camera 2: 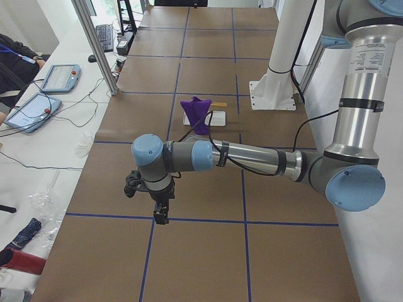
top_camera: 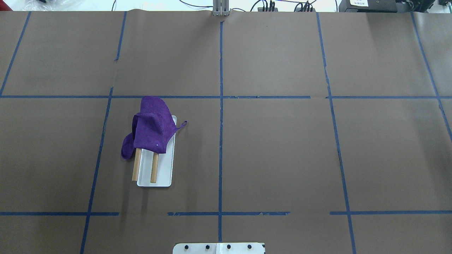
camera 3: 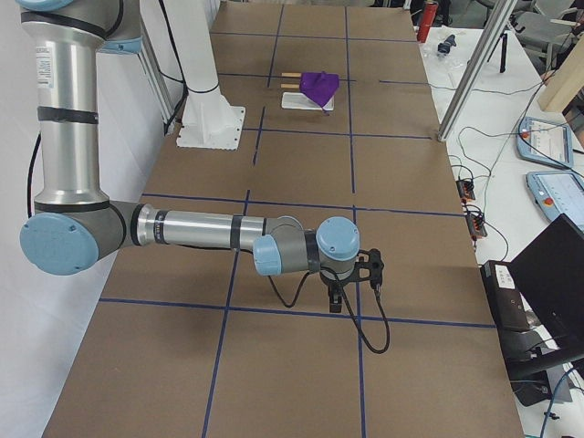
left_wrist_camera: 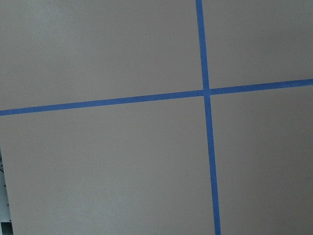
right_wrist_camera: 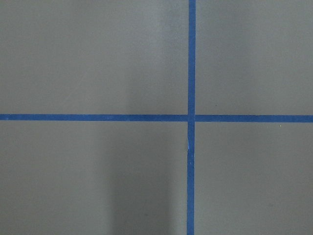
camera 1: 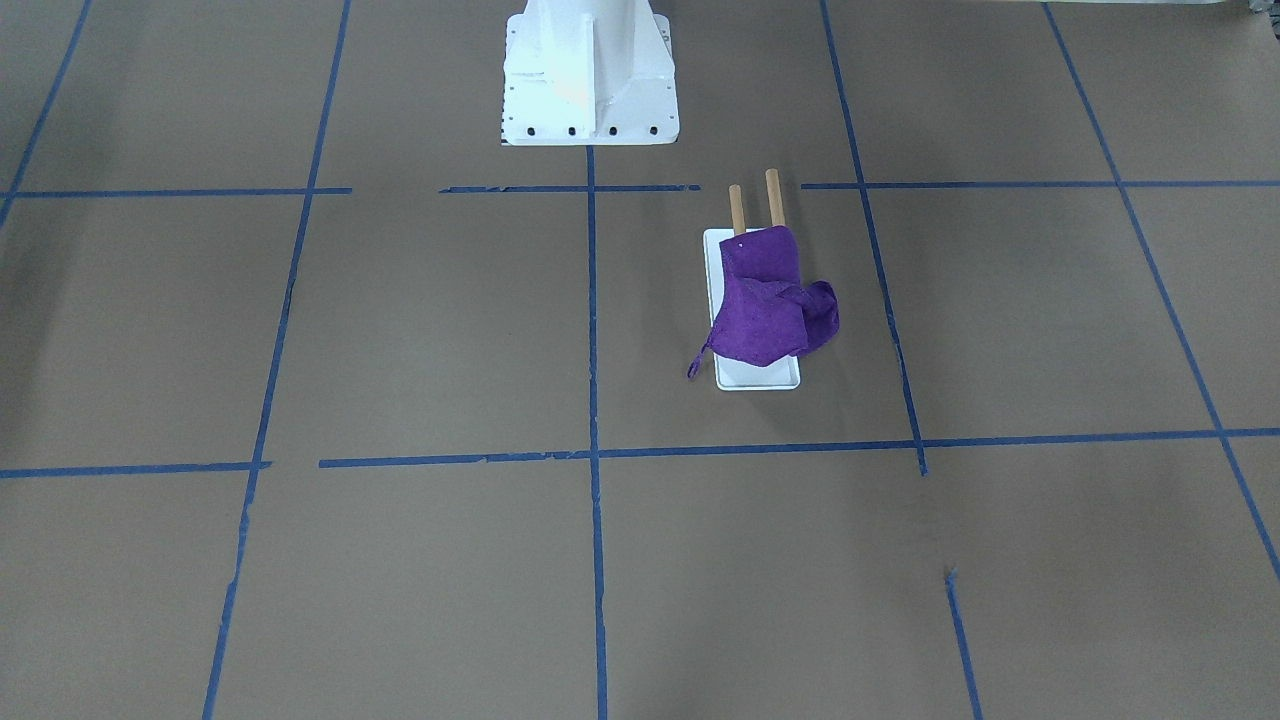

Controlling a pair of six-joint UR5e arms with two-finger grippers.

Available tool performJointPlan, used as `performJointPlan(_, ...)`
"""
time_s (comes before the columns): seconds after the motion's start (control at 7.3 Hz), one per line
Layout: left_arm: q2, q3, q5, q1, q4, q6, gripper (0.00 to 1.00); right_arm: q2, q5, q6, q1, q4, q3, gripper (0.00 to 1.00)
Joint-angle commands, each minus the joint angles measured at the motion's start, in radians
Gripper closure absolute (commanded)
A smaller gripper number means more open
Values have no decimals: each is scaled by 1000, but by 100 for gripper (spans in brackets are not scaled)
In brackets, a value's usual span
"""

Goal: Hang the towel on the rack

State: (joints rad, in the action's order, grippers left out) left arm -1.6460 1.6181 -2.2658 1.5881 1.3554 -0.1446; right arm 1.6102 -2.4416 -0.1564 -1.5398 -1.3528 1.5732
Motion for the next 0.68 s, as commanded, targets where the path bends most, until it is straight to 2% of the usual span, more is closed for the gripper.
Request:
performJointPlan(0.0,5,-32,-67,0,27,58,0,13,-4,0,0,0,13,0)
performJointPlan(0.14,6,-30,-69,0,49,145,0,14,-4,0,0,0,11,0)
performJointPlan(0.55,6,-30,-69,-2,54,160,0,22,6,-5,1,1,11,0)
